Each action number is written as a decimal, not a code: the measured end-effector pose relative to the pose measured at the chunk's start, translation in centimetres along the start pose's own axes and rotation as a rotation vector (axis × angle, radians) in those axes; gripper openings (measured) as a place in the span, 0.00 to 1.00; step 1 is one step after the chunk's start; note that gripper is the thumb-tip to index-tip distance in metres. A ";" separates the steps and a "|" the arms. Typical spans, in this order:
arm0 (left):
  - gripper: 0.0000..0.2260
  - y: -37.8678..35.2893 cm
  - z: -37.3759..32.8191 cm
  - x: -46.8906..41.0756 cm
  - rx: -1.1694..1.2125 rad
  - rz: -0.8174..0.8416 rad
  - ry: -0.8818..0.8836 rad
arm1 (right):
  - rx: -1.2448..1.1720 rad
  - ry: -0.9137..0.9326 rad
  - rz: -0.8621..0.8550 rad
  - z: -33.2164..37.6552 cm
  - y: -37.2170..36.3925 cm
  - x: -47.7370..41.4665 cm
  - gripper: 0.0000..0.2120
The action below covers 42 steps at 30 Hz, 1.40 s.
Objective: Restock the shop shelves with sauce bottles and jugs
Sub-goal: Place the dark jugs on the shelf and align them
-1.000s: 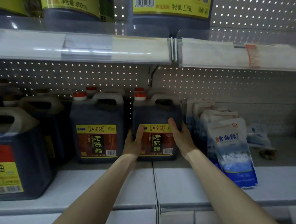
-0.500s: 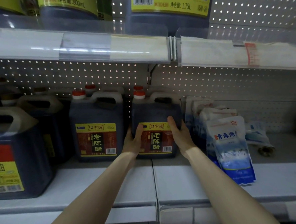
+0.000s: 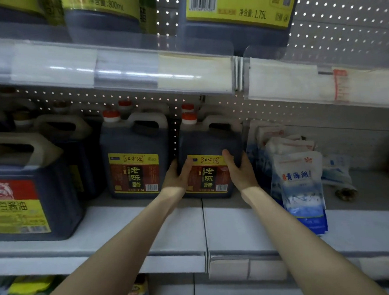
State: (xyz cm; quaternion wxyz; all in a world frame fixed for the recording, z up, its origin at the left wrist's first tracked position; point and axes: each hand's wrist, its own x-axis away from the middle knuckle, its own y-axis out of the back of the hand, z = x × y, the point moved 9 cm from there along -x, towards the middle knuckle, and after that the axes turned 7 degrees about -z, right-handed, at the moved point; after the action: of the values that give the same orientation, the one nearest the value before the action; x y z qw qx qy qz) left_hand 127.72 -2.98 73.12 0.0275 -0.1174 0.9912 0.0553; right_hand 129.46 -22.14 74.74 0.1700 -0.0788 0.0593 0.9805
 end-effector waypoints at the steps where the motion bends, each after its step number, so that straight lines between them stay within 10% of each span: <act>1: 0.28 0.3 -0.3 0.5 0.000 0.024 -0.004 | 0.026 -0.008 -0.015 0.4 0.1 0.6 0.33; 15: 0.25 17.1 -2.5 11.8 -0.027 0.148 -0.152 | 0.078 0.067 -0.168 7.1 -5.6 20.1 0.25; 23: 0.24 30.9 6.1 17.6 -0.087 0.125 0.051 | 0.123 -0.106 -0.062 2.6 -15.2 32.3 0.21; 42: 0.13 44.3 42.2 28.1 -0.179 -0.014 0.612 | 0.262 -0.596 0.249 -30.3 -28.3 50.8 0.16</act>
State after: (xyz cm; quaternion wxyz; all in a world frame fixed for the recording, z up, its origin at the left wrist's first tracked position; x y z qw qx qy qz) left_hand 91.72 38.22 33.93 -0.2822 -0.1375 0.9438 0.1040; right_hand 96.01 16.49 33.60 0.0674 0.2411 0.1414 0.9578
